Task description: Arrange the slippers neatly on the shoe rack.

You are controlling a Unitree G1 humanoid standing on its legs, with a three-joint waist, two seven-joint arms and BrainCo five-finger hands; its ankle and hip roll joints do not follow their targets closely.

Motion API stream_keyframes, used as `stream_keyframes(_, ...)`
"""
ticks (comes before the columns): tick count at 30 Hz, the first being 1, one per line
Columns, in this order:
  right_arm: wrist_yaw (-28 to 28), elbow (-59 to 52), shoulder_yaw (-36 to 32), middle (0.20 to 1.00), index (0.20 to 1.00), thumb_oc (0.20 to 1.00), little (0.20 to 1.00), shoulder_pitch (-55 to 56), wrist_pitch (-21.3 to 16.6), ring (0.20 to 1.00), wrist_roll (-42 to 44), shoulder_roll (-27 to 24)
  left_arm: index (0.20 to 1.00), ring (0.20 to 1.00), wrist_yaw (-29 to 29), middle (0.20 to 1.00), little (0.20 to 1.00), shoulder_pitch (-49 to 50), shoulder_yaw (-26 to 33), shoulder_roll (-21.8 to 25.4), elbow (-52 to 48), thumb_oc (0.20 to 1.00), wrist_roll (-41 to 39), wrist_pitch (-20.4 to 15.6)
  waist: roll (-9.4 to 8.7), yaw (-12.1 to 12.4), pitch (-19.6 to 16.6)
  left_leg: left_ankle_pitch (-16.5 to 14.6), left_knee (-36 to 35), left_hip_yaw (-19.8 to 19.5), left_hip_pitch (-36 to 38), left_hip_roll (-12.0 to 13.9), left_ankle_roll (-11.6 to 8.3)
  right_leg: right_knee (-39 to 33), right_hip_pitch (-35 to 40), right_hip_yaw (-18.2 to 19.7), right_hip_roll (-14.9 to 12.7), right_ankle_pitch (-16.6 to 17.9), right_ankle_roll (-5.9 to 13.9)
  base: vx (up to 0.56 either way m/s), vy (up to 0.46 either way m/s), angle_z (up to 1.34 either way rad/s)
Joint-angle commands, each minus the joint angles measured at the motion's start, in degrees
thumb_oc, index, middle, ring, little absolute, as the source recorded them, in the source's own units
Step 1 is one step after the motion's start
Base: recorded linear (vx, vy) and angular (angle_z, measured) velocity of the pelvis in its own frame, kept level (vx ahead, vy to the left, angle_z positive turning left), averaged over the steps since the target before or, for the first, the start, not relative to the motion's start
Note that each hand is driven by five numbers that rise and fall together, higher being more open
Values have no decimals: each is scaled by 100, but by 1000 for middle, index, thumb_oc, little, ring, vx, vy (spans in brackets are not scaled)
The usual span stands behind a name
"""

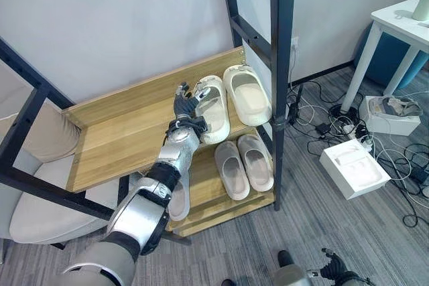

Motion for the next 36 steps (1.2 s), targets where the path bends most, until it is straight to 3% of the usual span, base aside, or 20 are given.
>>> stream_keyframes(1,-155,-127,232,1000,1000,1000,1000,-188,-169,1000,70,67,1000,1000,150,1000,1000,-495,-85,-439,329,1000,-388,-80,-102,-449,156,-89,8,-138,302,86,-297,52,126,-213,286,-330,150,0,0,0)
stream_keyframes(19,-194,-138,199,1000,1000,1000,1000,-49,-207,1000,266,-42,1000,1000,215,1000,1000,-828,-337,-929,523,1000,-188,-6,-110,-694,183,-95,8,-33,291,125,-317,71,41,-98,312,-330,146,0,0,-1)
stream_keyframes(36,-344,-44,114,1000,1000,1000,1000,-18,-296,1000,461,-107,1000,1000,679,1000,1000,-1218,-38,-1545,707,1000,-433,-330,-144,-922,197,-100,8,80,346,157,-336,79,-1,28,338,-313,146,-4,-2,-1)
